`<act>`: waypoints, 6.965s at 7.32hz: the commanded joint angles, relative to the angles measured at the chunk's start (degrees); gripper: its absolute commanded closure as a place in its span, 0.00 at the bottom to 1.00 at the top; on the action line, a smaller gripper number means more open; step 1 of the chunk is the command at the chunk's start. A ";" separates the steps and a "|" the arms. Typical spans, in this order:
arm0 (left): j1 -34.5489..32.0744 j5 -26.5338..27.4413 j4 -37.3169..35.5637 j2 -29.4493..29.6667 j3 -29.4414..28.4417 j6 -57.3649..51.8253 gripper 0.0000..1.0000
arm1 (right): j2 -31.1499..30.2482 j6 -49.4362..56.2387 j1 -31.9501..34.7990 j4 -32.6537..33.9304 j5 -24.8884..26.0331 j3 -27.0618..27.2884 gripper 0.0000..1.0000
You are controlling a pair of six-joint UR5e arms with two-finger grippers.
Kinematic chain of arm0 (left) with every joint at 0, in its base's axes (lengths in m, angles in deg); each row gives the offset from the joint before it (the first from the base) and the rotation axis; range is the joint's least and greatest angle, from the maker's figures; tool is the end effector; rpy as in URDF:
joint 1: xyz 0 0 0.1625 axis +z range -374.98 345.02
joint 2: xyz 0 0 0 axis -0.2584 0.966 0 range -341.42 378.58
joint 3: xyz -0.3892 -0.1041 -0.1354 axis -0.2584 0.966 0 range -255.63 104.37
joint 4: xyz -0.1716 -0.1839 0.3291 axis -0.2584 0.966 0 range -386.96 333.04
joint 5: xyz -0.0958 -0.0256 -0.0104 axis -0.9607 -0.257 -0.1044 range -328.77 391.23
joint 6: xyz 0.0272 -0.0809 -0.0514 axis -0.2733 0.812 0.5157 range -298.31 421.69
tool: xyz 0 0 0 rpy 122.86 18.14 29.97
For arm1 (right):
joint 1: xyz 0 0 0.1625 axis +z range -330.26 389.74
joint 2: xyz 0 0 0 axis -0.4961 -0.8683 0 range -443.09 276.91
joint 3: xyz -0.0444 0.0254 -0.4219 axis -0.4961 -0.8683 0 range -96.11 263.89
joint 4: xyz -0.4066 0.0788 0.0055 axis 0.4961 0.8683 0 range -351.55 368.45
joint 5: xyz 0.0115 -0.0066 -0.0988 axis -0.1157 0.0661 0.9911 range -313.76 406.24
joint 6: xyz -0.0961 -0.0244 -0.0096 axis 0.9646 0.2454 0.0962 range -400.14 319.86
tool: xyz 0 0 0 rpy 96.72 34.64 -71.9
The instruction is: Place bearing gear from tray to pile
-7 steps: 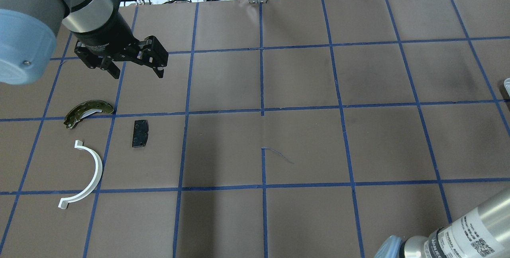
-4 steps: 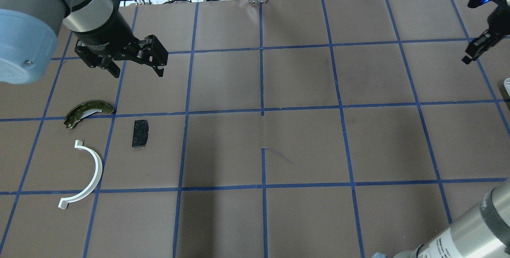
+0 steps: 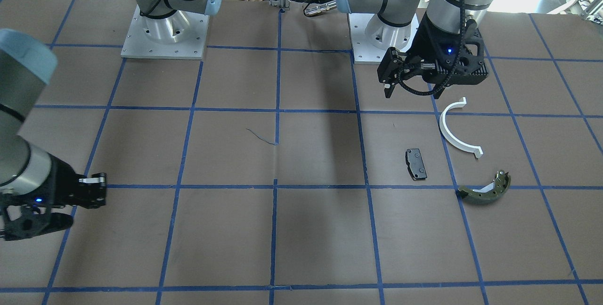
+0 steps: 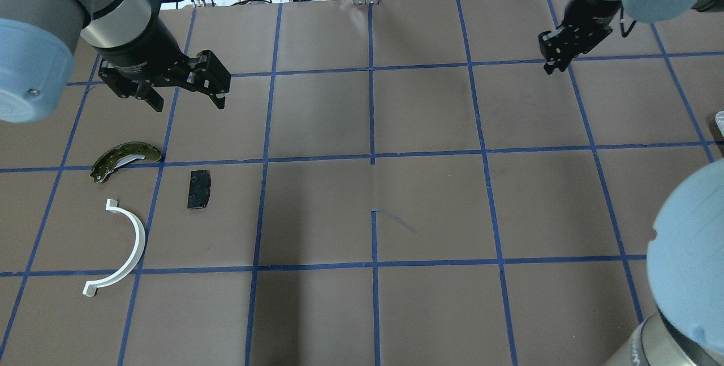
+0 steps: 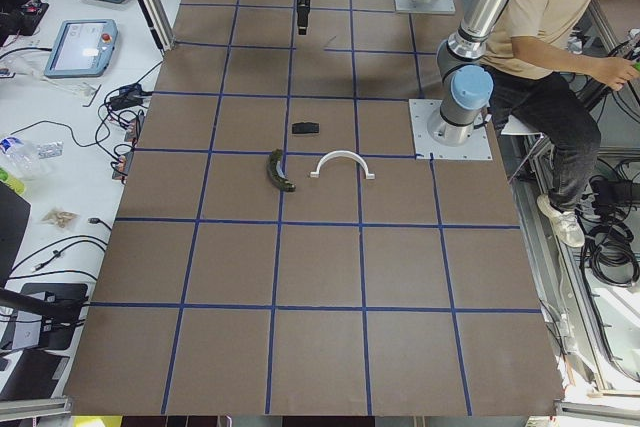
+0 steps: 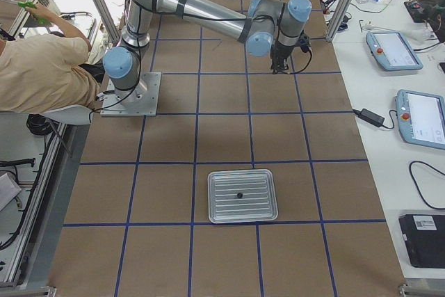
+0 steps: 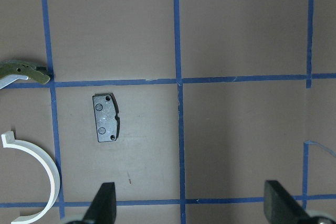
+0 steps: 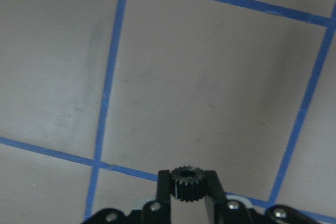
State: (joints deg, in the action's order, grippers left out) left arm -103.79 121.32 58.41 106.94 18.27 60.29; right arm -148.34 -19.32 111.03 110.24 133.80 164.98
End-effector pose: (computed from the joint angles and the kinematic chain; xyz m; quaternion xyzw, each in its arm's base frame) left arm -0.1231 -0.4862 0.4764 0.0019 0.9998 -0.0206 0.0013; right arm 0.0379 -0.6610 0.3351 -0.1046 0.9937 0.0288 0.0296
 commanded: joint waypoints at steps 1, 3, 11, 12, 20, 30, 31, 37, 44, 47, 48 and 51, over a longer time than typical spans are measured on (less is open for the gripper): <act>-0.04 -0.09 0.41 -0.11 0.14 0.00 0.00 | 0.47 -17.06 10.34 0.69 -0.19 0.38 1.00; -0.04 0.17 0.41 -0.11 0.32 0.00 0.00 | 0.56 -26.22 17.11 7.42 -0.54 5.01 1.00; -0.04 -0.35 0.59 -0.11 0.32 0.09 0.00 | 3.19 -40.23 31.81 24.51 -5.11 19.37 1.00; -0.13 -0.44 0.59 0.15 0.32 0.35 0.00 | 4.07 -41.98 33.30 25.56 -5.11 19.37 1.00; -8.01 -0.88 -5.78 6.45 2.95 12.88 0.00 | -3.55 -31.61 20.89 19.98 -4.68 17.87 0.00; -22.98 -0.79 -41.16 27.84 14.73 21.80 0.00 | -10.34 29.75 -31.85 10.71 1.11 17.09 0.01; -23.24 -0.79 -41.25 27.40 15.60 21.45 0.00 | -9.38 33.72 -34.51 11.06 1.48 16.74 0.03; -23.33 -0.62 -42.21 27.31 16.58 20.92 0.68 | 2.12 48.78 -44.55 22.31 1.48 12.09 0.08; -13.70 -0.09 -34.69 18.55 16.84 9.27 1.00 | 12.15 51.08 -45.96 23.11 1.48 5.31 0.16; -1.31 0.96 -25.26 11.51 20.42 -5.13 1.00 | 12.42 50.90 -45.96 23.11 2.70 5.74 0.37; 3.69 1.75 -26.56 9.84 24.01 -12.58 1.00 | 12.43 50.90 -45.96 23.11 3.06 5.75 0.38; 19.86 4.30 -28.05 9.37 27.03 -30.11 1.00 | 12.43 50.99 -45.96 23.11 4.81 5.75 0.46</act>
State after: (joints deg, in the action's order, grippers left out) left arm -90.53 125.26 31.17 115.92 44.17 36.25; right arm -135.91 31.63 65.07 133.35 137.70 170.72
